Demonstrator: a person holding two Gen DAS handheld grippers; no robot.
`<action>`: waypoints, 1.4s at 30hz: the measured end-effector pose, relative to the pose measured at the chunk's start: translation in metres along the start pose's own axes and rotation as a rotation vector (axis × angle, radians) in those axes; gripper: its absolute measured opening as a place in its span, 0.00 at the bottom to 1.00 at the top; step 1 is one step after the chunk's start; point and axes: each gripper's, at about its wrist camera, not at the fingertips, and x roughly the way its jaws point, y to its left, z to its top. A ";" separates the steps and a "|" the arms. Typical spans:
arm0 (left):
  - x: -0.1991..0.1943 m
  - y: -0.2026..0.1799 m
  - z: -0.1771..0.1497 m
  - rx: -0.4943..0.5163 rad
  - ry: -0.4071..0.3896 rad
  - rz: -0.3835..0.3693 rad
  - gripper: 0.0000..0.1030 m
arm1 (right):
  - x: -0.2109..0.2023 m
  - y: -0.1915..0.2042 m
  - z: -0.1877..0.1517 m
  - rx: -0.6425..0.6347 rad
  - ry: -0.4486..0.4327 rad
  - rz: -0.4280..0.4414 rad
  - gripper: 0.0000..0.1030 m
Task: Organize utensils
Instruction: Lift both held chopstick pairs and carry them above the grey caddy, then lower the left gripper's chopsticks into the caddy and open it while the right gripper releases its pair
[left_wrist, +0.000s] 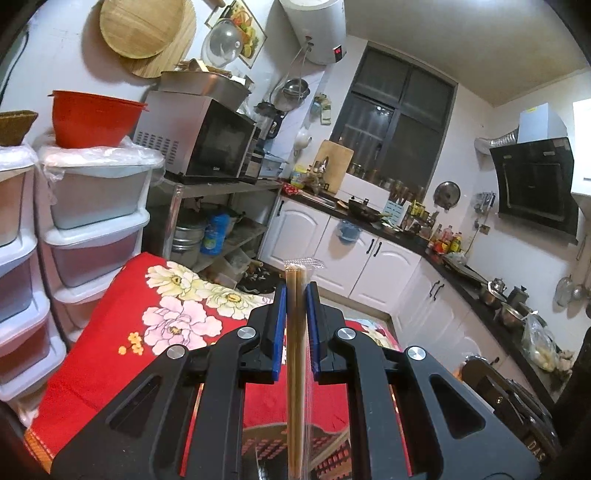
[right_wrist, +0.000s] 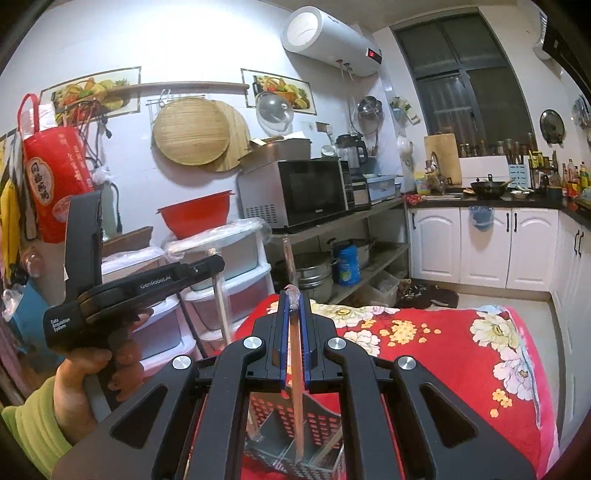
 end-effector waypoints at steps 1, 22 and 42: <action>0.003 -0.003 -0.001 0.010 -0.009 -0.001 0.05 | 0.003 -0.002 0.000 0.002 0.002 -0.007 0.05; 0.043 -0.007 -0.053 0.067 -0.027 -0.099 0.05 | 0.038 -0.039 -0.035 0.077 0.095 -0.059 0.06; 0.036 0.012 -0.087 0.060 0.049 -0.108 0.04 | 0.045 -0.044 -0.072 0.116 0.195 -0.042 0.06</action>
